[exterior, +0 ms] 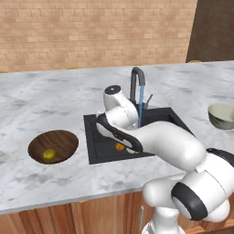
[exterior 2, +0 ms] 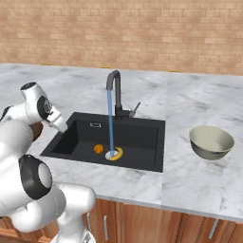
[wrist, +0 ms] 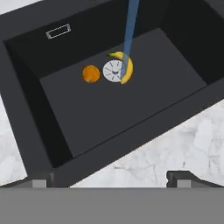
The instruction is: Pick the oranges from the sink and place them in one bowl. Place the banana in the other bowl. Then turn off the sink faucet.
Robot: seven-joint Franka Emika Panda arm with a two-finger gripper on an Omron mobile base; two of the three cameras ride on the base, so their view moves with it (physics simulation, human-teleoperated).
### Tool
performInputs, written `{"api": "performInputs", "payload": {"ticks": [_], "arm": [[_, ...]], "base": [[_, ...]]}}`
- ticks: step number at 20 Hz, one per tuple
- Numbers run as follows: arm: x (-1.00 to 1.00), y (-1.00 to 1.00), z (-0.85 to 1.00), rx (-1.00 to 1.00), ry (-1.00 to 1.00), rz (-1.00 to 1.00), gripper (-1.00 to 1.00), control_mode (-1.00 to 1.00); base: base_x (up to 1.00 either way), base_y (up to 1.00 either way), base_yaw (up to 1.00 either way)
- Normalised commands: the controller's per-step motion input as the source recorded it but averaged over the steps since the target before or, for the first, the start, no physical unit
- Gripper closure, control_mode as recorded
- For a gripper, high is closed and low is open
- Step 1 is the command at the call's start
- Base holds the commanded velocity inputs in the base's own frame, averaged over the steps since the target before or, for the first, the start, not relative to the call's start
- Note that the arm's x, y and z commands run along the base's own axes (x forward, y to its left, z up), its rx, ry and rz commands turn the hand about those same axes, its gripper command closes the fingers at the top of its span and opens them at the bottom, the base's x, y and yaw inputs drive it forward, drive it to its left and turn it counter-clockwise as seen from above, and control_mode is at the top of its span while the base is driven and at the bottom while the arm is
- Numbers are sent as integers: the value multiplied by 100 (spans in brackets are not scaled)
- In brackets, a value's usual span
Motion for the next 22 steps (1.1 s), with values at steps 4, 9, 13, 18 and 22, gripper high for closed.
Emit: {"api": "performInputs", "payload": {"ticks": [4,9,13,18,22], "arm": [[24,-33,0,0,26,15,-100,-100],[21,-23,-13,0,16,33,-100,-100],[13,-18,-24,0,1,25,-100,-100],[14,-8,-33,0,-2,6,-100,-100],[24,-5,-28,0,-3,0,-100,-100]], "base": [[0,0,0],[0,0,0],[0,0,0],[0,0,0],[0,0,0]]}}
